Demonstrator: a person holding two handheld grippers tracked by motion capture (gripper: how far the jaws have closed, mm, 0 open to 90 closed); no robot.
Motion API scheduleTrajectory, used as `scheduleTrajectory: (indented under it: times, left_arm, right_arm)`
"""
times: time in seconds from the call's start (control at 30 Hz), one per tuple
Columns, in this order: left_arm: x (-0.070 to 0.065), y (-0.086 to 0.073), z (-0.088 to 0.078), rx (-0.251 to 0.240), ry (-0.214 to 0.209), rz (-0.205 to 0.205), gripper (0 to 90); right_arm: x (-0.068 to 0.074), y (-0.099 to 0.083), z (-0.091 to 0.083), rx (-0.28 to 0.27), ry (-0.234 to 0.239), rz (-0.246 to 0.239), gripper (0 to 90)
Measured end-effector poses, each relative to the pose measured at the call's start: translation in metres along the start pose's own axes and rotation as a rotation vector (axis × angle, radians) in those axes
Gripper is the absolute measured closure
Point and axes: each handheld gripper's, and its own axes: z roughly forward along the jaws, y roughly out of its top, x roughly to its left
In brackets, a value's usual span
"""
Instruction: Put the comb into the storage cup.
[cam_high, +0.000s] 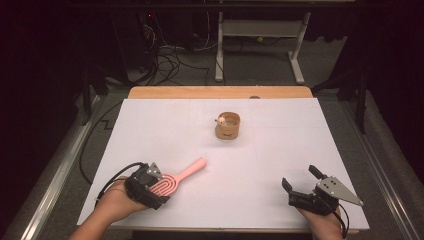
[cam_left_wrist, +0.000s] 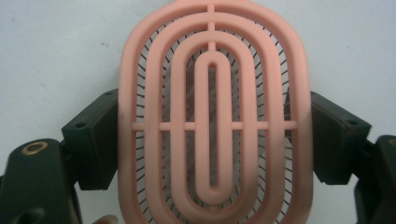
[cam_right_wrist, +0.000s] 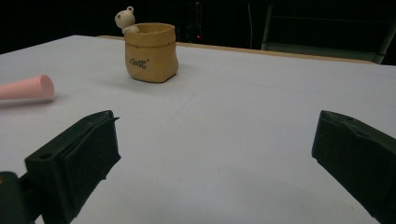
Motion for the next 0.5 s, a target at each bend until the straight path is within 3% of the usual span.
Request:
scheduleTrajectory:
  times: [0.33, 0.5]
  left_arm:
    - [-0.0008, 0.0029, -0.0001, -0.034, 0.03, 0.007, 18.2]
    - [-0.0015, 0.0088, -0.004, -0.064, 0.006, 0.001, 18.2]
  right_arm:
    - [-0.0008, 0.0006, -0.002, -0.003, -0.002, -0.006, 1.2]
    - [-0.0003, 0.0005, -0.0011, 0.001, 0.0, -0.012, 1.2]
